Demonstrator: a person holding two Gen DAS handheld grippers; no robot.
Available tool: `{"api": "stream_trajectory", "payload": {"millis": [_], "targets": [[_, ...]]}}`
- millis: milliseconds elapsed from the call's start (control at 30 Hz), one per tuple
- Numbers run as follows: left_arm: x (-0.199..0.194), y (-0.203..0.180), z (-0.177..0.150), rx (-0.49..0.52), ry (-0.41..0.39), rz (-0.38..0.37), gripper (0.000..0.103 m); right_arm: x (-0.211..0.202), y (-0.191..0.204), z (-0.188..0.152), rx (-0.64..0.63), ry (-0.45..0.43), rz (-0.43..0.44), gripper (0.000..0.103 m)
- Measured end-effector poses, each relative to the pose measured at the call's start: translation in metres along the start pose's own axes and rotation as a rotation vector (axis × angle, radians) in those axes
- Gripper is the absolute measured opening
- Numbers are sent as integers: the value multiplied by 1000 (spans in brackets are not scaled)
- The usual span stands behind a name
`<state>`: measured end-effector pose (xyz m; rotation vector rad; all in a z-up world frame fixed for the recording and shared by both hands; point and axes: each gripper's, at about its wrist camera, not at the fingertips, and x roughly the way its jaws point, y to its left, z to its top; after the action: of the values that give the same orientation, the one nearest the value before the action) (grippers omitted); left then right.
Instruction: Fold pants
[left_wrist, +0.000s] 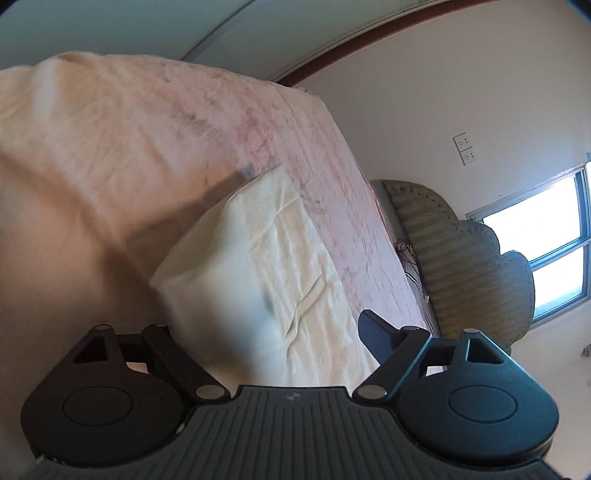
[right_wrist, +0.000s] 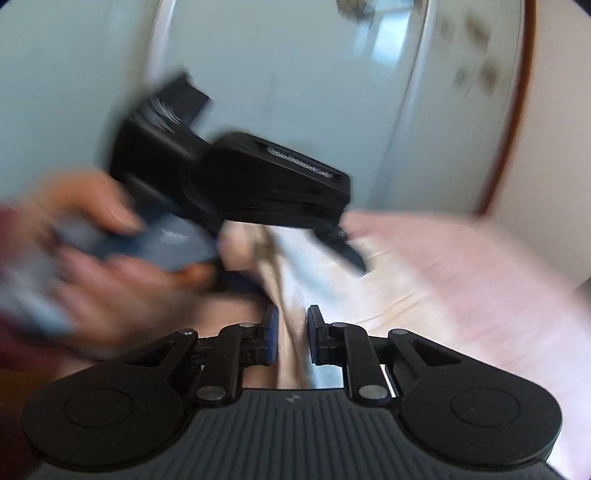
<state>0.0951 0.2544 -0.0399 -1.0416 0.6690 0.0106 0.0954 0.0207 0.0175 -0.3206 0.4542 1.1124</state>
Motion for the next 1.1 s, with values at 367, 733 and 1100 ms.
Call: {"api": "stream_trajectory", "payload": {"millis": [367,733,1100], "targets": [[20,-7,7,96,-16,182,17,44,-80,-23,198,167,-168,22],[-30,-118,-56,496,-171,157,14,26,-88,7,249,-80,-133,45],[5,-232,-161,769,-141,27,15,-103,-133,-39,390,-271,-200,45]]}}
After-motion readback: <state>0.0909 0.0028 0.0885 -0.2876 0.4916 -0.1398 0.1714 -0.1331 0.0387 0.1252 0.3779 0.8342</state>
